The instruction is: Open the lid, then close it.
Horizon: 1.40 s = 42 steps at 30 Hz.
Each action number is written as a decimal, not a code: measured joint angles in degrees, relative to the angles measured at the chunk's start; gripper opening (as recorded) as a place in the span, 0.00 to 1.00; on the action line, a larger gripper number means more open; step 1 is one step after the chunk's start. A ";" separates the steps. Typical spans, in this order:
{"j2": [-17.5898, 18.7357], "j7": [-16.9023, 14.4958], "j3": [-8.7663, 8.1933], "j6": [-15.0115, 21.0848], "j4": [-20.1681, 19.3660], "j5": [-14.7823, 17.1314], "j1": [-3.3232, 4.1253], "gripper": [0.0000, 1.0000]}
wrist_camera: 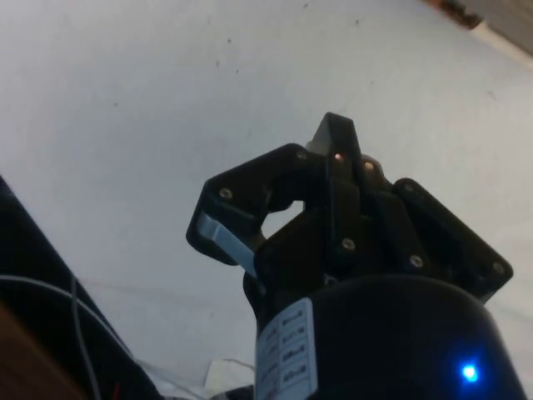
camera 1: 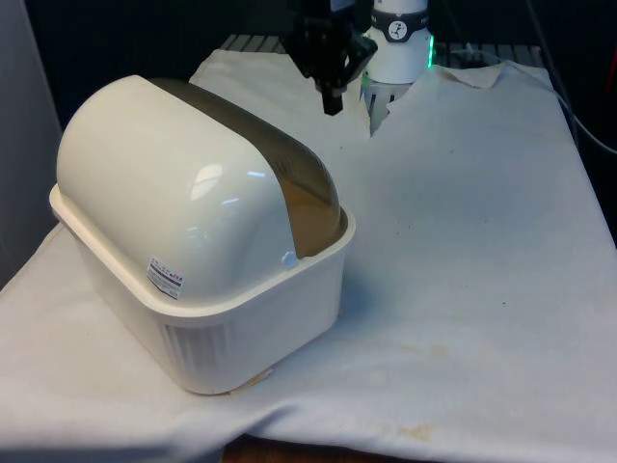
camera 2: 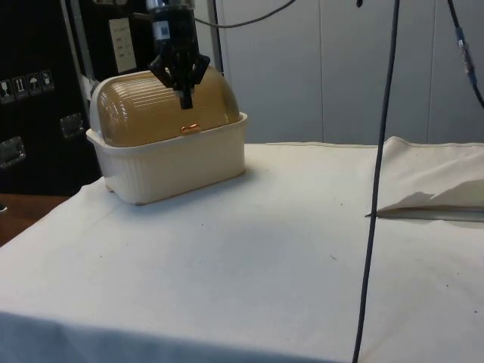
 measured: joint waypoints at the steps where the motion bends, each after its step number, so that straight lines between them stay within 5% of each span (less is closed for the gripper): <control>1: -0.40 0.06 0.17 0.17 -0.52 -0.06 0.00 0.00; 16: -5.04 -0.29 2.35 2.18 -6.70 -0.29 0.40 0.00; 42: -5.27 -11.06 2.58 2.23 -6.25 -0.23 0.40 0.00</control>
